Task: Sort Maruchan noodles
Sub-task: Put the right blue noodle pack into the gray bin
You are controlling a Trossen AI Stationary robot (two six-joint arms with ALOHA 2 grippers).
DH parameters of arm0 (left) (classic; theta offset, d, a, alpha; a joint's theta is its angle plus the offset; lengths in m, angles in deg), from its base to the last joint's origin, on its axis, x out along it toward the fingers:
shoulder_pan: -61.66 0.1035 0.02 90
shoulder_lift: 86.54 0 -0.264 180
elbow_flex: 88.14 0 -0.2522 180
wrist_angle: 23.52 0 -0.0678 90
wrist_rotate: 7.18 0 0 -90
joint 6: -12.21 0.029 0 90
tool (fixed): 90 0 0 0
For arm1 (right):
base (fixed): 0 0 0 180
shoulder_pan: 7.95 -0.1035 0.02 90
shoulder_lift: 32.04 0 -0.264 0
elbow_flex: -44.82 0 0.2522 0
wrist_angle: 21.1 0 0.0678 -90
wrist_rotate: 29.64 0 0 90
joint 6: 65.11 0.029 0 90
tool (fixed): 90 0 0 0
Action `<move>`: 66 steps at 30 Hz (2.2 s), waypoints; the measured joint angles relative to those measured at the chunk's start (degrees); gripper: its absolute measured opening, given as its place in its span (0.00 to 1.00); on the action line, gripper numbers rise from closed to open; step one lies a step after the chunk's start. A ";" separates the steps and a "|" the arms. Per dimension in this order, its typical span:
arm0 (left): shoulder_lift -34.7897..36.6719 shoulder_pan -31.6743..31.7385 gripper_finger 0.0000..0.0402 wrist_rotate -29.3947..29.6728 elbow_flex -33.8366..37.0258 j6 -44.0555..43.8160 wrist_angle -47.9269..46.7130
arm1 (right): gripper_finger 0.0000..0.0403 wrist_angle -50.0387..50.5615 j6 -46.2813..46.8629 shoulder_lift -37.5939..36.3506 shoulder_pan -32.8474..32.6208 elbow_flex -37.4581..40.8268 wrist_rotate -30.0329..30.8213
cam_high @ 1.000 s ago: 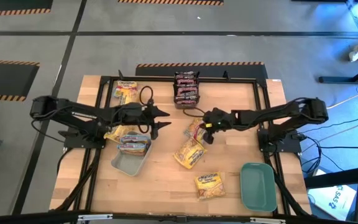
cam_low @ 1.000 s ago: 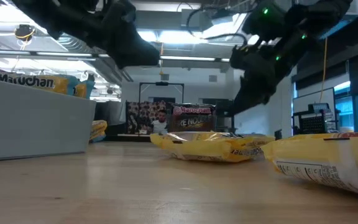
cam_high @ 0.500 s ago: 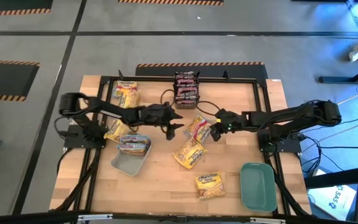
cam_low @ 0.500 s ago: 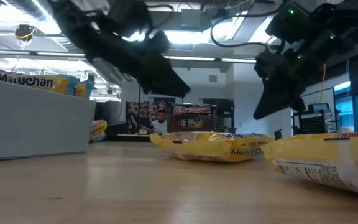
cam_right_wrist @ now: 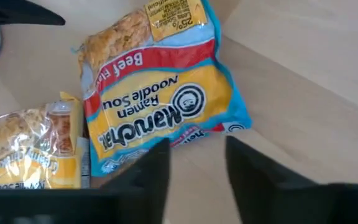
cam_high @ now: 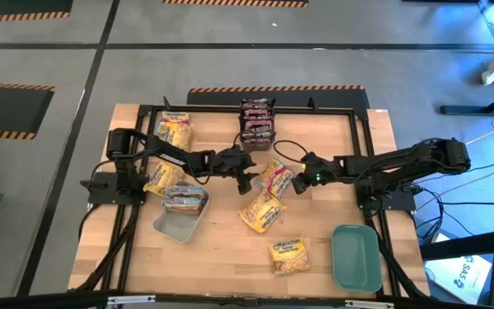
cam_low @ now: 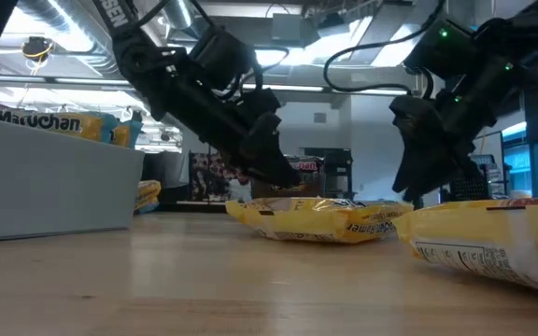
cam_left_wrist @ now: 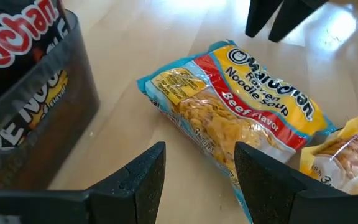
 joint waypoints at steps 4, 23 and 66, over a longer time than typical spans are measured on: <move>0.00 0.00 0.46 -0.02 0.00 0.28 -0.01 | 0.56 -1.61 2.65 1.00 0.00 1.84 -0.02; -9.26 -0.44 0.46 -5.25 -0.22 -1.06 5.45 | 0.75 -28.86 7.33 14.13 0.05 5.14 -1.20; -1.75 1.53 0.60 -26.83 -0.07 -4.32 5.00 | 0.22 -39.57 -14.75 14.49 0.00 5.04 1.36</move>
